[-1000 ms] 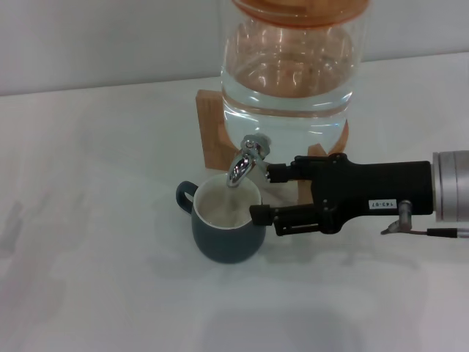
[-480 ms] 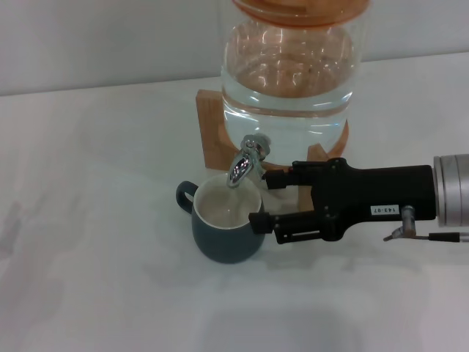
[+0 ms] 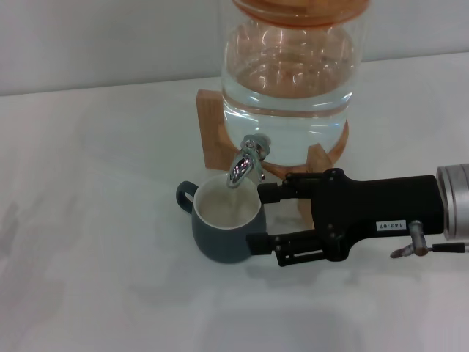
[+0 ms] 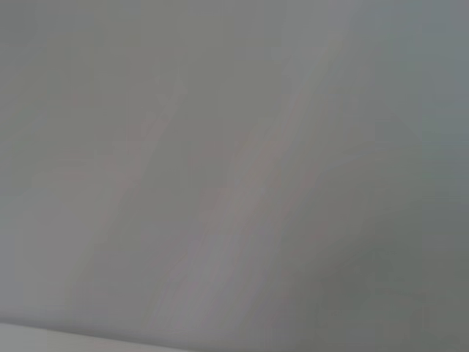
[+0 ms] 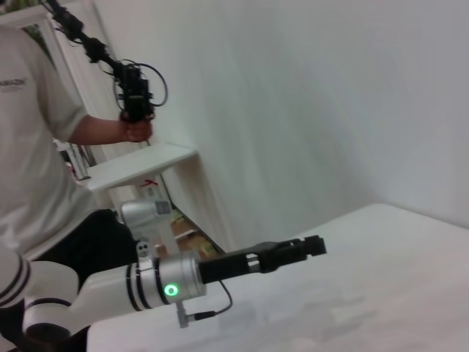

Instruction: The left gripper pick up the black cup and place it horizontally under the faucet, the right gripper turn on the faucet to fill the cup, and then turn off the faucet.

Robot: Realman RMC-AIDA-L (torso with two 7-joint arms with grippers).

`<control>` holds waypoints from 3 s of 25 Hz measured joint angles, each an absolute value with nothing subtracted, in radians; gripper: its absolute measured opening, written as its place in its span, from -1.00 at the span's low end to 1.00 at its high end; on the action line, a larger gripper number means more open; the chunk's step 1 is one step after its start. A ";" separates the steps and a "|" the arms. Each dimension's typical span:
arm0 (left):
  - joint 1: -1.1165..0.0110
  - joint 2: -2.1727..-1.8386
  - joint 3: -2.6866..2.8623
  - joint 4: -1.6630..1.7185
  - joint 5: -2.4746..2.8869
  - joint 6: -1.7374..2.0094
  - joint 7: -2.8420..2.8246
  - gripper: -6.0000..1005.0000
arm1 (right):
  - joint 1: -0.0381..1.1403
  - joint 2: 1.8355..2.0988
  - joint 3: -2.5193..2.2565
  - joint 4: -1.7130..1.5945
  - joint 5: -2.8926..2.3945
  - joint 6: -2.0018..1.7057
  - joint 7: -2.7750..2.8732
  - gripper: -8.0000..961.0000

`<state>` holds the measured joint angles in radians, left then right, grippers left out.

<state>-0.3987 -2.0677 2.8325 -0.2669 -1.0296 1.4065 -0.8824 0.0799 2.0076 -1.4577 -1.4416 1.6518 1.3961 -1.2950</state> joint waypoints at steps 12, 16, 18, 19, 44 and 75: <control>-0.402 -2.068 2.835 -0.267 -1.043 1.385 -0.880 -0.06 | 0.069 2.010 -1.536 -1.436 1.686 1.378 -1.335 0.71; -0.403 -2.070 2.837 -0.267 -1.043 1.382 -0.880 -0.06 | 0.071 2.011 -1.612 -1.442 1.692 1.307 -1.342 0.71; -0.404 -2.071 2.838 -0.267 -1.044 1.382 -0.879 -0.06 | 0.075 2.011 -1.650 -1.444 1.692 1.263 -1.346 0.71; -0.404 -2.071 2.838 -0.267 -1.044 1.382 -0.878 -0.06 | 0.078 2.011 -1.666 -1.444 1.692 1.242 -1.347 0.71; -0.403 -2.070 2.839 -0.267 -1.042 1.370 -0.870 -0.06 | 0.089 2.009 -1.718 -1.446 1.686 1.052 -1.336 0.71; -0.415 -2.066 2.839 -0.276 -1.043 1.357 -0.867 -0.06 | 0.083 2.005 -1.629 -1.410 1.675 1.099 -1.347 0.70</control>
<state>-0.4147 -2.0662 2.8394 -0.2761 -1.0431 1.3571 -0.8670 0.0835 2.0048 -1.6288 -1.4101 1.6750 1.0986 -1.3466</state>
